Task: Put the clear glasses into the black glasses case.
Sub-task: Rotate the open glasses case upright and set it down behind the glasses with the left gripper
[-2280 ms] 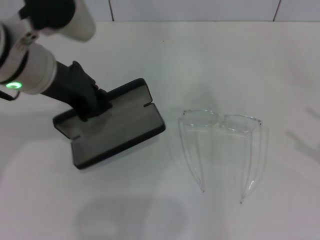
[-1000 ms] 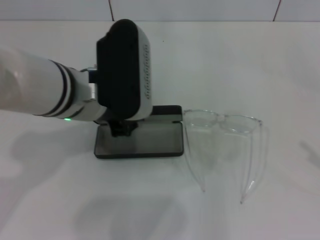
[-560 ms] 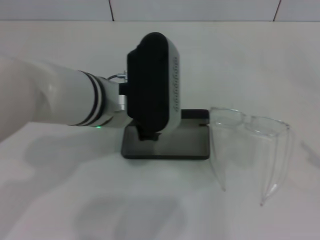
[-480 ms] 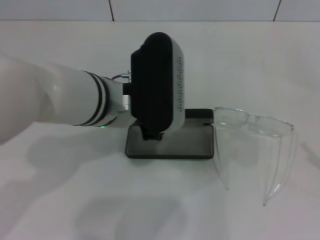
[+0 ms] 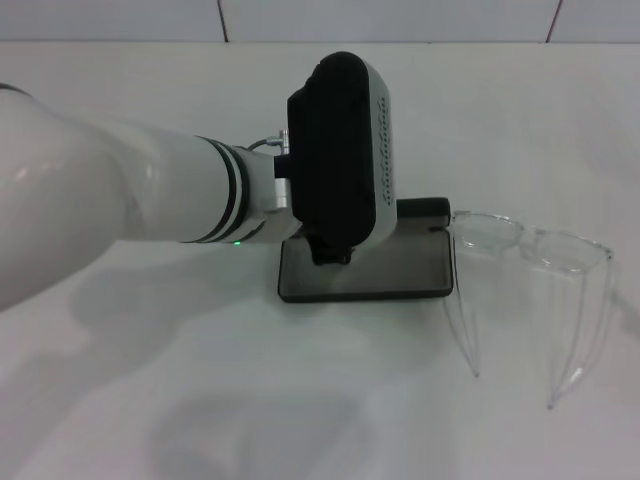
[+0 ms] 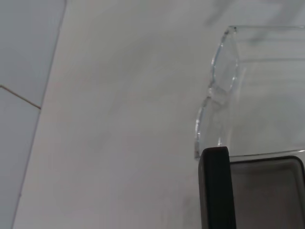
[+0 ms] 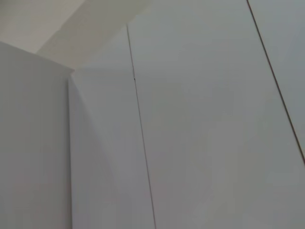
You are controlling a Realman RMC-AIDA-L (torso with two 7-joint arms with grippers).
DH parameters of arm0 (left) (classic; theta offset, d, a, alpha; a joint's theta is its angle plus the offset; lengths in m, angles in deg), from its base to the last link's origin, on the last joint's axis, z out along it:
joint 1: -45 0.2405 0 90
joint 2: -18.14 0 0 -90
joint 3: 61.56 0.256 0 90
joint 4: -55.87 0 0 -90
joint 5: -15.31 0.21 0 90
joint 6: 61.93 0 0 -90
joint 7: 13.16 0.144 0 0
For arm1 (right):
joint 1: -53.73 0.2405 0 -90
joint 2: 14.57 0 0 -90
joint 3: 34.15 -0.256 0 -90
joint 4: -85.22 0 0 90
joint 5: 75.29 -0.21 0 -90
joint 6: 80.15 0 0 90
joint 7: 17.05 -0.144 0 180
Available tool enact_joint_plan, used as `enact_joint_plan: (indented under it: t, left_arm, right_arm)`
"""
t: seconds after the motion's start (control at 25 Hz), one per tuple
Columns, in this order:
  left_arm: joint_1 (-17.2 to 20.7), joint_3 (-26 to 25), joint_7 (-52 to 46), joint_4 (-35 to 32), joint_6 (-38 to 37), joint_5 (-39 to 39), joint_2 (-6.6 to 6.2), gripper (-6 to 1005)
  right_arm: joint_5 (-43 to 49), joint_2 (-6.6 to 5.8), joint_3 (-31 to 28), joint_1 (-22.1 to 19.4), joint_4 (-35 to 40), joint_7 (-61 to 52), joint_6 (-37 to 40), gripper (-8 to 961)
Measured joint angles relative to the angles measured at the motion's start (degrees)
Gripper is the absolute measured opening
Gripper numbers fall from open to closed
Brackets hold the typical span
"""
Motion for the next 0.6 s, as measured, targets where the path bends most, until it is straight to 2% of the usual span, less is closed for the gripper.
enact_joint_plan:
  t: [0.48,0.6]
  left_arm:
    - [0.05,0.60,-0.93,0.71,-0.02,0.32,-0.12,298]
    - [0.16,0.60,-1.12,0.43,-0.18,0.31,-0.17,361]
  right_arm:
    - [-0.23,-0.12,-0.09,0.13,0.00,0.00,0.17,811]
    - [-0.23,-0.14,-0.09,0.16,0.00,-0.03,0.16,809]
